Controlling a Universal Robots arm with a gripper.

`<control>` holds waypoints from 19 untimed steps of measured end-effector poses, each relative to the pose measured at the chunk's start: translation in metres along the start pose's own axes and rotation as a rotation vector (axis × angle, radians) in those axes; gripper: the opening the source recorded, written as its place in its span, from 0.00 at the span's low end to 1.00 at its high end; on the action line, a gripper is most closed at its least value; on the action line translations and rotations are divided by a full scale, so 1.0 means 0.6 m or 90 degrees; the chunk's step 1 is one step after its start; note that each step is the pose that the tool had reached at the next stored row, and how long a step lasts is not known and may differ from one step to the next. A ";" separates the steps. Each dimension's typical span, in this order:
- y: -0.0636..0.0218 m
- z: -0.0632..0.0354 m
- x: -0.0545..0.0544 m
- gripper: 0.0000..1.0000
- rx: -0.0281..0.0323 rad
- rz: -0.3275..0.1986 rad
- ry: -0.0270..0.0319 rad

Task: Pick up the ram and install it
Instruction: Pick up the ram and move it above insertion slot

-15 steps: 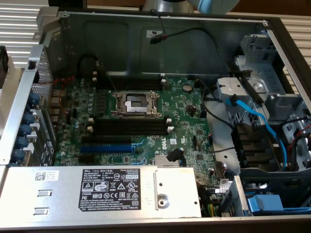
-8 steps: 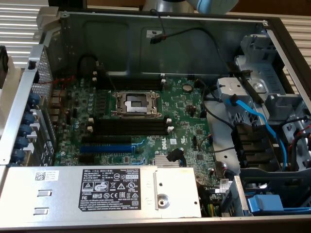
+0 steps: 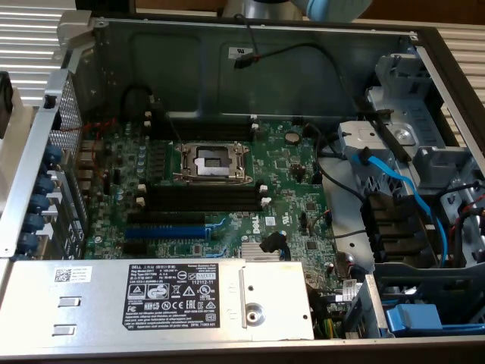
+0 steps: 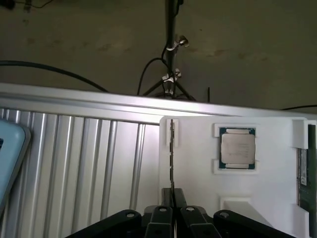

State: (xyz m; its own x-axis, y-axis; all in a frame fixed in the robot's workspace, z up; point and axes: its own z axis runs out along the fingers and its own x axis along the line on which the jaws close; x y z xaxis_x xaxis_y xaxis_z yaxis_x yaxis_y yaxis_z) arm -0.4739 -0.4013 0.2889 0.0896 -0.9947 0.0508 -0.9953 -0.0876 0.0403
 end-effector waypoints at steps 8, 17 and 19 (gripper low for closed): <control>0.002 -0.038 0.002 0.13 0.0060 0.000 0.0018; 0.002 -0.086 0.004 0.13 0.0075 0.001 0.0094; -0.004 -0.097 0.005 0.13 0.0078 0.001 0.0095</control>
State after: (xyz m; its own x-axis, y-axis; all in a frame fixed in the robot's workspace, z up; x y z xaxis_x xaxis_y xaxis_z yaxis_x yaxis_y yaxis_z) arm -0.4692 -0.4012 0.3468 0.0887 -0.9939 0.0658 -0.9958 -0.0871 0.0280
